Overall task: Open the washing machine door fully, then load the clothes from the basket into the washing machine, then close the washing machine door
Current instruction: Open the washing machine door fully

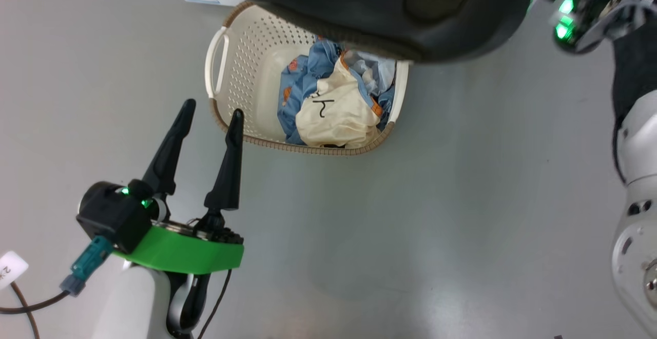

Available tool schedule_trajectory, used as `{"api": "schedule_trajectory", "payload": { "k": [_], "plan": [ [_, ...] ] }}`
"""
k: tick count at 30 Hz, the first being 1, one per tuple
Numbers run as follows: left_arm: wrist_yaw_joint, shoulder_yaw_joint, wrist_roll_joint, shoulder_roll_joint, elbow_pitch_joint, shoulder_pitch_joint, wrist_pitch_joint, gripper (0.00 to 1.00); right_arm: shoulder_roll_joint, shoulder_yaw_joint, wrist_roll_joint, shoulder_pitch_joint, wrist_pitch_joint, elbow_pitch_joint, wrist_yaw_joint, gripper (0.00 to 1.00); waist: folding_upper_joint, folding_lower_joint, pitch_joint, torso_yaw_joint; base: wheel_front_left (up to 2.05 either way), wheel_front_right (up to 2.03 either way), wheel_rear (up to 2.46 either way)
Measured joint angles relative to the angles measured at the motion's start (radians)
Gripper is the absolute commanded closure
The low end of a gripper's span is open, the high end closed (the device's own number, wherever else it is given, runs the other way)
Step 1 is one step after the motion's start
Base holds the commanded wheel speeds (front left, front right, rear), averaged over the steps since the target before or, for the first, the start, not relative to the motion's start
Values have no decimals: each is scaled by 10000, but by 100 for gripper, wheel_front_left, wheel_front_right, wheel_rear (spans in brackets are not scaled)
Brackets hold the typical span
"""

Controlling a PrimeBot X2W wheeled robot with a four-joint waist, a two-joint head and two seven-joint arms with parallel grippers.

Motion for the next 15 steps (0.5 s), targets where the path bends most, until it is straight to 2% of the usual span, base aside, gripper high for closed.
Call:
{"api": "schedule_trajectory", "payload": {
  "k": [6, 15],
  "plan": [
    [-13, 94, 90, 0, -19, 55, -8, 0, 297, -224, 102, 753, 1187, -311, 0, 100, 0, 0, -363, -12, 0, 0, 0],
    [-42, 157, 157, 0, -48, 263, -8, 0, 623, -244, 71, 1791, 2180, -1296, 0, 100, 0, 0, -753, -49, 0, 0, 0]
  ]
}}
